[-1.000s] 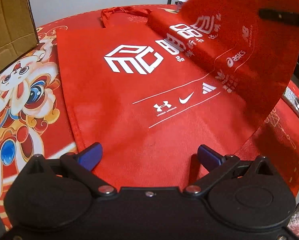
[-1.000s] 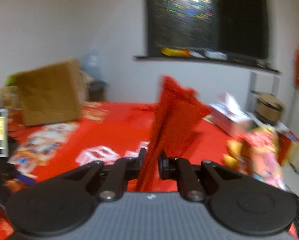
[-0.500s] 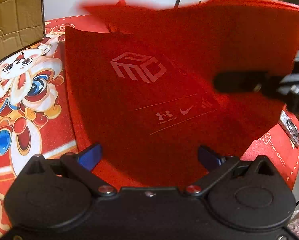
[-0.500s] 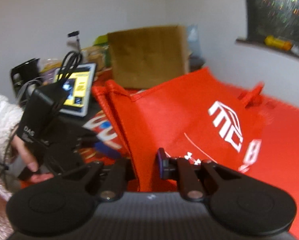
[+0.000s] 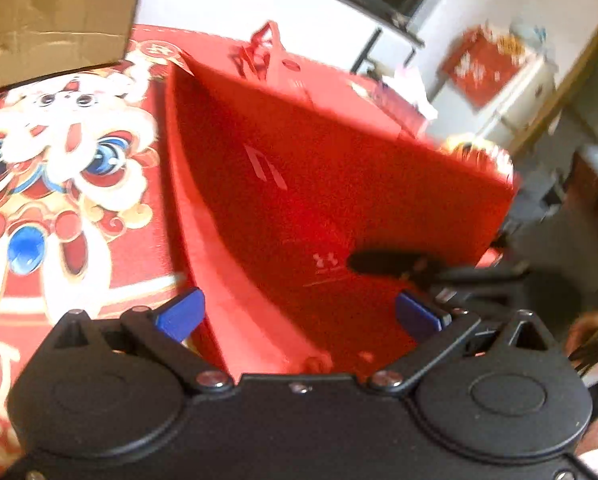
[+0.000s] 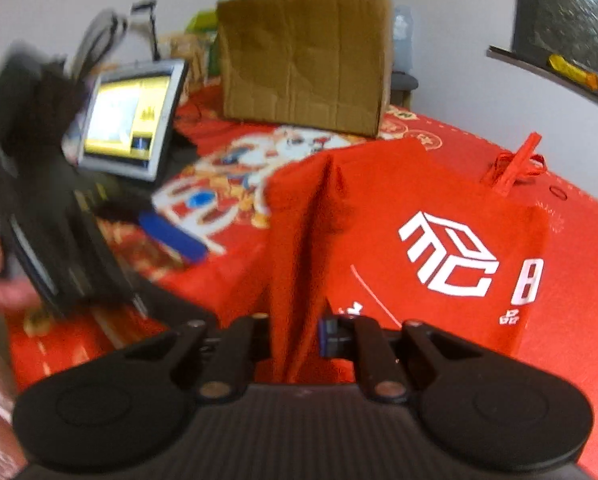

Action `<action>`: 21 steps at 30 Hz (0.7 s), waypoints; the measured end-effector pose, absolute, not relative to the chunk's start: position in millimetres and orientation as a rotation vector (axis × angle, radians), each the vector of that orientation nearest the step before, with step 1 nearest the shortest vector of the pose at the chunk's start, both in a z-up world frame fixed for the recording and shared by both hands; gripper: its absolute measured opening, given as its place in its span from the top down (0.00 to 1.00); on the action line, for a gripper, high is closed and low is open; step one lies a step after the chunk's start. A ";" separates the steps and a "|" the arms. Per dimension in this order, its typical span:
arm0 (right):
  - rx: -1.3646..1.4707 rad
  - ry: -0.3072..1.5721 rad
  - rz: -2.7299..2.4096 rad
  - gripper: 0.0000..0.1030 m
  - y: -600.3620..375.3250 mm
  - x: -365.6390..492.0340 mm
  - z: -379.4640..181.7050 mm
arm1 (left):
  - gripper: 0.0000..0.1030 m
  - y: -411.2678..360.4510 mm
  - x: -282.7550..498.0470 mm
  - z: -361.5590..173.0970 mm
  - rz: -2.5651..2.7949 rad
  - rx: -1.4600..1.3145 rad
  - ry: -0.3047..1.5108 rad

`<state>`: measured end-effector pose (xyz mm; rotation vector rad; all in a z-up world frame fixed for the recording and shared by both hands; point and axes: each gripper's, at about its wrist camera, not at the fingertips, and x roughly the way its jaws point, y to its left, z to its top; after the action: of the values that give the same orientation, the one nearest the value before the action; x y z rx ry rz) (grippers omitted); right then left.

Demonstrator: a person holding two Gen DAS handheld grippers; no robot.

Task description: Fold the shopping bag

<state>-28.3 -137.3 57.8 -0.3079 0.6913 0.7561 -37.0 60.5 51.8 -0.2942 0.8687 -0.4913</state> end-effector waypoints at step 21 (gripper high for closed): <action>-0.611 0.727 0.742 0.86 -95.3 -45.0 28.9 | 0.00 72.8 16.9 95.7 -0.601 -0.646 0.825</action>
<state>-45.0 -95.3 28.9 -0.6112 0.7265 0.7425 16.9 72.8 95.7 -0.6462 0.8246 -0.6013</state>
